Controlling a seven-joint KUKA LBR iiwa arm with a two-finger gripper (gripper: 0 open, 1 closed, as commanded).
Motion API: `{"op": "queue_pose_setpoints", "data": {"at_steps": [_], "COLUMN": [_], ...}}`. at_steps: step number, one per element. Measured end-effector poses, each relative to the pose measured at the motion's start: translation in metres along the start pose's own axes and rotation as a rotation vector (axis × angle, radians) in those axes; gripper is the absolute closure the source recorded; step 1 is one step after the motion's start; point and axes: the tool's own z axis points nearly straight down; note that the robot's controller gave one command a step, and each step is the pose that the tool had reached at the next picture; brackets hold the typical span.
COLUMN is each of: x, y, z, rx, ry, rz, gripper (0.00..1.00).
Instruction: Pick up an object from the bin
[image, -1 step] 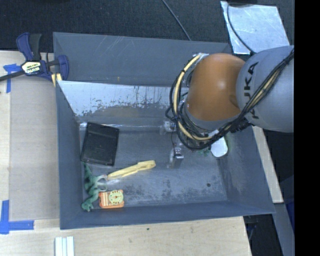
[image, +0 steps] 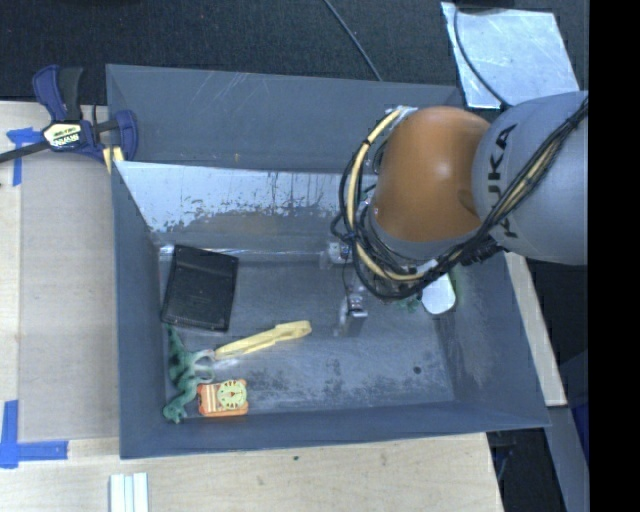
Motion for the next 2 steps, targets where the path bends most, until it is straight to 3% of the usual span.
{"op": "queue_pose_setpoints", "data": {"at_steps": [1,2], "x": [0.023,-0.005], "y": [0.029,0.041], "z": [0.064,0.083], "rx": [-0.001,-0.002], "ry": [0.005,-0.015], "rz": [0.013,0.129], "gripper": [0.0,0.0]}}
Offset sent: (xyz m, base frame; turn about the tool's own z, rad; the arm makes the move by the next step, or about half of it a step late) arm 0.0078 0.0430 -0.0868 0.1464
